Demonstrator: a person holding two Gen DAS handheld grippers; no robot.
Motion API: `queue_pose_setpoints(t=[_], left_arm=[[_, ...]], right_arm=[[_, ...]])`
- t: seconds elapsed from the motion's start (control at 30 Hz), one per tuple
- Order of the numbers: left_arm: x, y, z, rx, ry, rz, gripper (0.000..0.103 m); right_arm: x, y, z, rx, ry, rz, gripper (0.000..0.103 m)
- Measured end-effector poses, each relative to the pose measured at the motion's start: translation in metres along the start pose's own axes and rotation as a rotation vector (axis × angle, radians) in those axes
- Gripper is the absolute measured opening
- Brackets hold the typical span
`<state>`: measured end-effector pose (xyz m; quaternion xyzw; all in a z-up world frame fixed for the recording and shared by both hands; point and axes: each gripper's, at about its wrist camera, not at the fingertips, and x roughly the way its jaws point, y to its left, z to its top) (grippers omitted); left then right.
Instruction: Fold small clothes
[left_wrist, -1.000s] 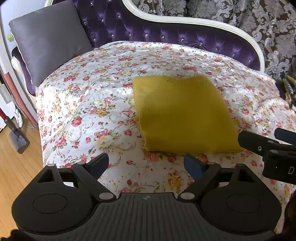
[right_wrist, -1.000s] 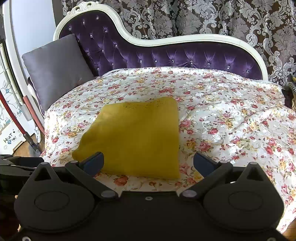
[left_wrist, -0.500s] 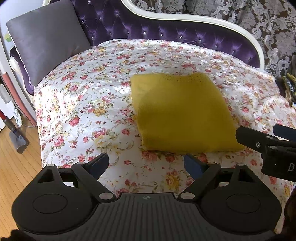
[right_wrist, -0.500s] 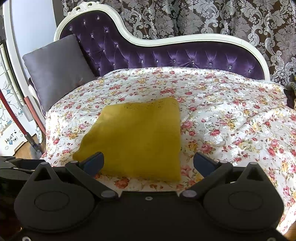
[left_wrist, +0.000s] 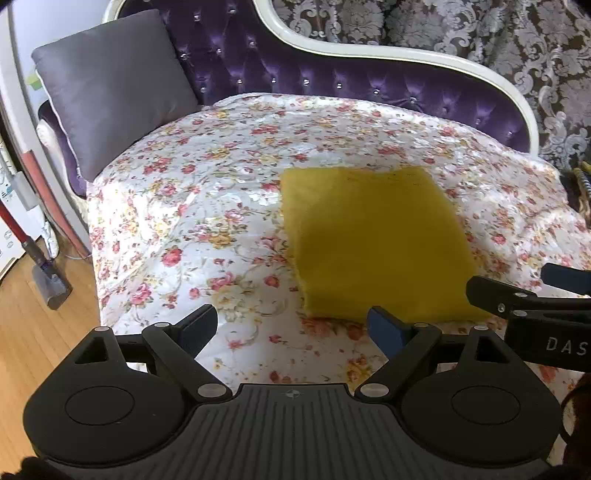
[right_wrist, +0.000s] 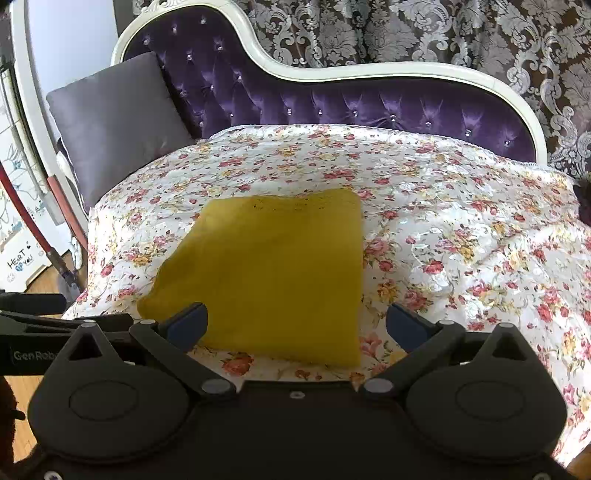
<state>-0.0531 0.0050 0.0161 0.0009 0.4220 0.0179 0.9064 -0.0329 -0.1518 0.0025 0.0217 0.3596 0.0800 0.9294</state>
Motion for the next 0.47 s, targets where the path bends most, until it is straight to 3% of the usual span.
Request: queue_pose_setpoints(t=[0.47], left_arm=[[0.0035, 0.0038, -0.0014, -0.008, 0.012, -0.011, 0.088]], right_arm=[[0.0014, 0.0028, 0.0049, -0.009, 0.002, 0.013, 0.103]])
